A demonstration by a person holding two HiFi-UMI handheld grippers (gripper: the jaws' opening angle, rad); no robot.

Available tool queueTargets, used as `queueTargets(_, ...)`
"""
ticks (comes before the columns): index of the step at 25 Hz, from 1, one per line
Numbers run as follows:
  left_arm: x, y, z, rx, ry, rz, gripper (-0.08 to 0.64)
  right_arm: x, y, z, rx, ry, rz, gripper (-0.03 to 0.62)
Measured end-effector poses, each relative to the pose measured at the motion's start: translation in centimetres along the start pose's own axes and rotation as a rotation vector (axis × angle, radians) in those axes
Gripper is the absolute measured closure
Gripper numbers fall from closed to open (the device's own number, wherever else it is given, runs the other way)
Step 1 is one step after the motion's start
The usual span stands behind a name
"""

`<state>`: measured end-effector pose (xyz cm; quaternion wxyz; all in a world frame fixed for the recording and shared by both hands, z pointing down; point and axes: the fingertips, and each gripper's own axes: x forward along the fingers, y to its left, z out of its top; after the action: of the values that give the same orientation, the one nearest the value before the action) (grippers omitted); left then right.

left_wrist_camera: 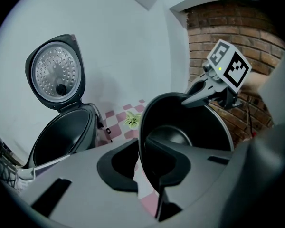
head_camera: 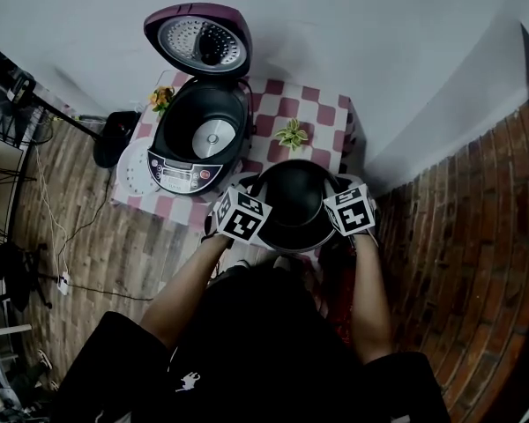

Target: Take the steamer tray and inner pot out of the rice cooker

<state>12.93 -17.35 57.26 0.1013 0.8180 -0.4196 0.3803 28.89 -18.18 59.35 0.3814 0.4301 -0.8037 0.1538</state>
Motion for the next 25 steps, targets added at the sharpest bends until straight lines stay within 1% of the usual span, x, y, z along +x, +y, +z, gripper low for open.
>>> queueTargets(5,1.0,0.9,-0.1,-0.017,0.002,0.033,0.505,0.9,-0.3,0.4,-0.016,-0.026,-0.003,0.581)
queueTargets(9,1.3,1.4,-0.1,-0.032,-0.005,0.059,0.501,1.6,-0.4,0.6,-0.028,-0.024,0.012,0.583)
queueTargets(12,0.9,1.5,0.6,-0.037,-0.030,0.067,0.457,2.1,-0.6,0.7,-0.026,-0.022,0.020,0.583)
queueTargets(15,0.2,1.4,1.4,-0.030,-0.060,0.076,0.448,2.6,-0.6,0.8,-0.025,-0.021,0.030,0.583)
queueTargets(18,-0.1,1.2,1.7,-0.037,-0.070,0.073,0.454,3.2,-0.9,0.8,-0.022,-0.011,0.040,0.583)
queueTargets(21,-0.1,1.4,1.6,-0.050,-0.067,0.075,0.499,3.9,-1.2,0.9,-0.011,0.000,0.048,0.583)
queueTargets(25,-0.2,1.7,1.5,-0.072,-0.064,0.083,0.537,4.7,-1.6,0.8,0.012,0.021,0.064,0.583)
